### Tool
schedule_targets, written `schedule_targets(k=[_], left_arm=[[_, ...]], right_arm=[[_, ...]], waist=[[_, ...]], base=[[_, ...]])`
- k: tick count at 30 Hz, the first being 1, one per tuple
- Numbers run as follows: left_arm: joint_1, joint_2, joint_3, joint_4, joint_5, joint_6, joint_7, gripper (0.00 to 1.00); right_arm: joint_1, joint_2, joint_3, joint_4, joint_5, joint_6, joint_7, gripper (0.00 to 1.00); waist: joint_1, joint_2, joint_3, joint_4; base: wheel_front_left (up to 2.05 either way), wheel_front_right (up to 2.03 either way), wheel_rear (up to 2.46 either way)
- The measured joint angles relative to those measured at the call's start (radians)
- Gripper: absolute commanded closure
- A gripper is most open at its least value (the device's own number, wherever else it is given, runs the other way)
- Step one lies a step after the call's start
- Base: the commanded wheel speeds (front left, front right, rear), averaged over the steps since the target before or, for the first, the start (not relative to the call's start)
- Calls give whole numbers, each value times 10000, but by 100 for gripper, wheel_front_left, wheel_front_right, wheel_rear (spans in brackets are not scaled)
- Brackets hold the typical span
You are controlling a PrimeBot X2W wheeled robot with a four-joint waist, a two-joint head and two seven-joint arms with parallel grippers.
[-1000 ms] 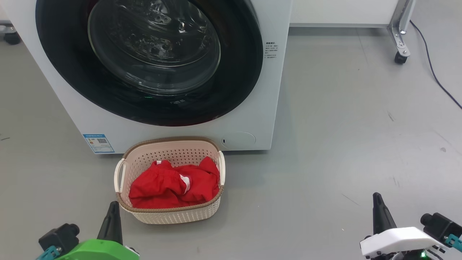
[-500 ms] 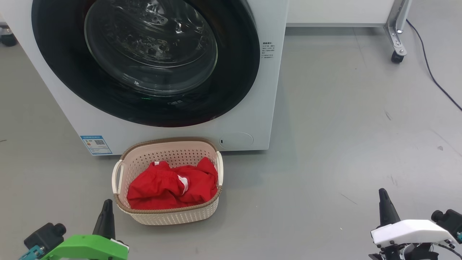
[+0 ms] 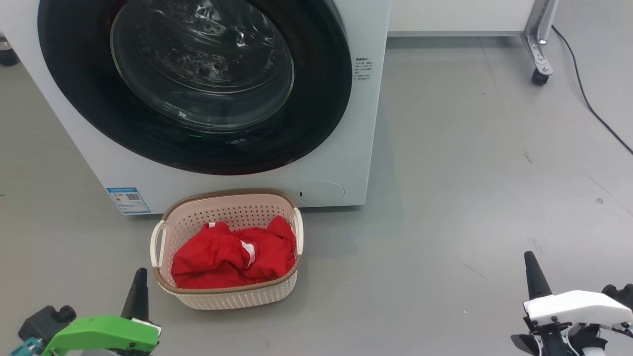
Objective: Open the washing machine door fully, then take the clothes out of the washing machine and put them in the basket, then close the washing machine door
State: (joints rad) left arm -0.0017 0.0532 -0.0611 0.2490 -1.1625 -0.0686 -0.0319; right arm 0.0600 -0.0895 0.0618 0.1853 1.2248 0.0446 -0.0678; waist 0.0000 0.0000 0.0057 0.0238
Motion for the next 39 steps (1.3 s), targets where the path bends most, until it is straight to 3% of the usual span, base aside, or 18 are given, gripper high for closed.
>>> schedule_targets(k=[31, 39], left_arm=[[-436, 4, 953, 255, -4372, -500, 1032, 100], [-558, 4, 1016, 278, -4567, -516, 1110, 100]], right_arm=[[-965, -63, -938, 644, 4215, 602, 936, 100], [-1045, -69, -1028, 729, 4529, 679, 1022, 100]], waist=[[0, 0, -24, -224], [0, 0, -26, -236]], base=[[0, 0, 0], [0, 0, 0]])
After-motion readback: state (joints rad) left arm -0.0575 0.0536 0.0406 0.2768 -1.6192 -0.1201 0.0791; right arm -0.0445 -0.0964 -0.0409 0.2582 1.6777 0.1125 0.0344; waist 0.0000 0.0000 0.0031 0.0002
